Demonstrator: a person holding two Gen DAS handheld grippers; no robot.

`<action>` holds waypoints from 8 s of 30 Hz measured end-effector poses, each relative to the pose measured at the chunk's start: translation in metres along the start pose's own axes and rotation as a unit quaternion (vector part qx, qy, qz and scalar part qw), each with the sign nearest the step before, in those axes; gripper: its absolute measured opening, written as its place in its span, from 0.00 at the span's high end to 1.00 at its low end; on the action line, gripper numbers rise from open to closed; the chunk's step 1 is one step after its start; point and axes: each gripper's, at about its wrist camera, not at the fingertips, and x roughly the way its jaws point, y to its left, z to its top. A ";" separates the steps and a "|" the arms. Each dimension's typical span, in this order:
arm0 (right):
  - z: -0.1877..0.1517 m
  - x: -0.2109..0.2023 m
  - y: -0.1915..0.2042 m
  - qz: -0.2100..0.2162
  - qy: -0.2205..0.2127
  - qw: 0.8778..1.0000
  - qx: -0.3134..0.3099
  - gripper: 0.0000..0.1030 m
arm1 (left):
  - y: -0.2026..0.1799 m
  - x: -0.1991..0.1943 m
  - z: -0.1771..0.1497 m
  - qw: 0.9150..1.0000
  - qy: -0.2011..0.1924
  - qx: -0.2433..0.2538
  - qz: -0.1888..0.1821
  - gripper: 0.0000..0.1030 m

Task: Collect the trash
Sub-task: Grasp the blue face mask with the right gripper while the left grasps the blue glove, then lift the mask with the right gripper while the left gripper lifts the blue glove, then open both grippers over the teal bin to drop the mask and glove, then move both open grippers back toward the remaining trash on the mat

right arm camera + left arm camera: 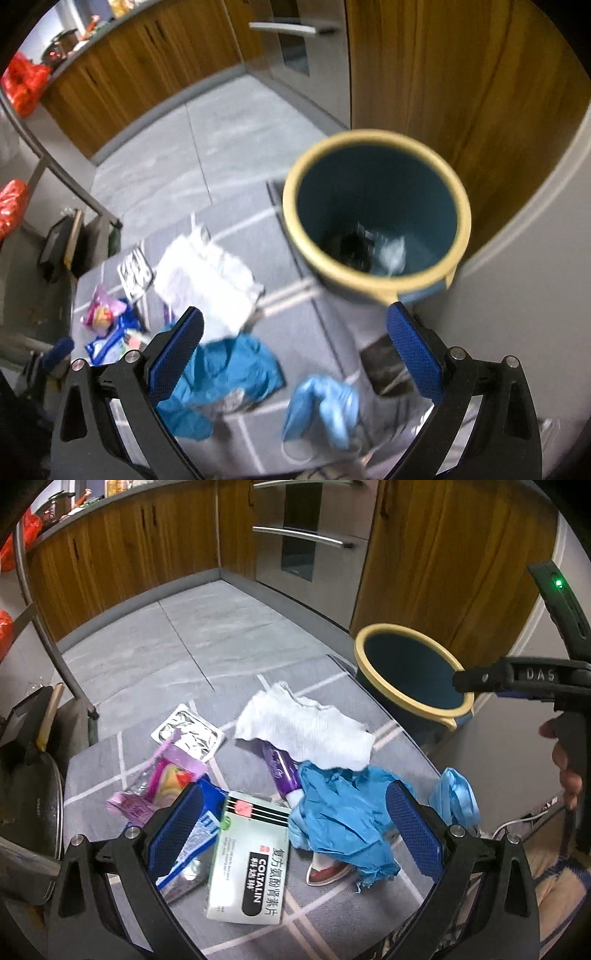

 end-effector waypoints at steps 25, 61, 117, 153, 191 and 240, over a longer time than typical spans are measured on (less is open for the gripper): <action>-0.042 0.073 0.015 -0.082 0.172 0.981 -0.042 0.47 | -0.019 0.027 -0.012 0.999 0.042 0.029 -0.010 0.17; -0.026 0.038 0.036 0.021 0.080 0.994 -0.077 0.92 | -0.001 -0.001 0.004 1.000 -0.003 -0.006 -0.023 0.93; 0.077 -0.013 -0.015 -0.027 -0.142 0.989 0.005 0.93 | 0.020 -0.040 0.138 0.986 -0.162 -0.017 0.017 0.95; 0.123 0.053 -0.106 -0.063 -0.095 0.989 0.091 0.92 | -0.135 0.116 0.184 0.988 -0.068 0.138 0.002 0.95; 0.123 0.034 -0.105 -0.061 -0.130 0.983 0.115 0.05 | -0.086 0.086 0.163 0.995 -0.088 0.036 -0.009 0.06; 0.082 0.026 0.051 0.024 -0.122 0.990 -0.071 0.05 | 0.154 -0.012 0.042 0.984 -0.062 -0.112 0.120 0.06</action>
